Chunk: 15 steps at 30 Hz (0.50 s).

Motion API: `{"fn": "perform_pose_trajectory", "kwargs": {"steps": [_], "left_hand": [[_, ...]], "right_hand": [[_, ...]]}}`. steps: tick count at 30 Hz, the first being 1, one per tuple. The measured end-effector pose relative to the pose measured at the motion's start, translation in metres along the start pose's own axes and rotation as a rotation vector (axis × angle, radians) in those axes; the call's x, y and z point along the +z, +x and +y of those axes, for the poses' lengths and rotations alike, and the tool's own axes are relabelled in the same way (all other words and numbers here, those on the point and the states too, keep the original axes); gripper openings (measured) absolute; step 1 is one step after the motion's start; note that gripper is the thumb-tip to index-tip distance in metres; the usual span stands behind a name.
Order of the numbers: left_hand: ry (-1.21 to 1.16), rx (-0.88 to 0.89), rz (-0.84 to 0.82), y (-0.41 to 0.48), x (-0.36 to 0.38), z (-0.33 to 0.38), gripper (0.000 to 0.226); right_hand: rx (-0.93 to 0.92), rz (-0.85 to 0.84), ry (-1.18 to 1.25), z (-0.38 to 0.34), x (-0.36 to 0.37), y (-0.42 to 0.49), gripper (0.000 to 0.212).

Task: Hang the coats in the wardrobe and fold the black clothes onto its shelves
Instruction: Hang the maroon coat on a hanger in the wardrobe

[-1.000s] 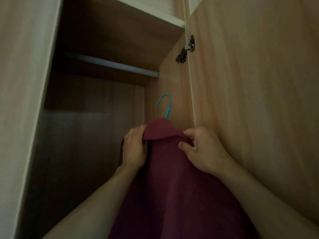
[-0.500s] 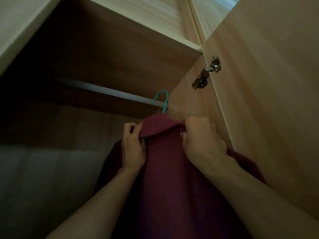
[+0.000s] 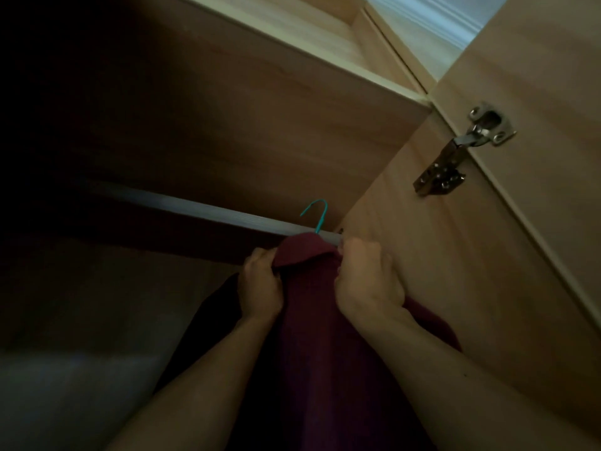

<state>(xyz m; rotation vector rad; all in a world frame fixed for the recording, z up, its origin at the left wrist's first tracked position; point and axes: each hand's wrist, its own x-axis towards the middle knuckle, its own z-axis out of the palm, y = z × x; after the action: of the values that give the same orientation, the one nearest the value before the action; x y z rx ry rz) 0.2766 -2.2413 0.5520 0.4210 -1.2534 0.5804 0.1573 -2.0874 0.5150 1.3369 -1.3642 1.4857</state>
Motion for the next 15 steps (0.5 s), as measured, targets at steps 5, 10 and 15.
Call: {"fn": "perform_pose_trajectory", "kwargs": {"steps": [5, 10, 15], "left_hand": [[-0.025, -0.059, -0.058, 0.005, 0.031, -0.024, 0.026], [-0.114, -0.137, -0.142, -0.023, 0.054, -0.039, 0.026], [-0.122, -0.119, -0.257, -0.049, 0.046, -0.028, 0.048]], "right_hand": [[-0.020, -0.035, -0.054, 0.003, 0.032, 0.017, 0.024], [-0.059, -0.112, -0.115, 0.010, 0.047, 0.006, 0.020], [-0.080, -0.153, -0.240, 0.009, 0.030, -0.005, 0.025]]}}
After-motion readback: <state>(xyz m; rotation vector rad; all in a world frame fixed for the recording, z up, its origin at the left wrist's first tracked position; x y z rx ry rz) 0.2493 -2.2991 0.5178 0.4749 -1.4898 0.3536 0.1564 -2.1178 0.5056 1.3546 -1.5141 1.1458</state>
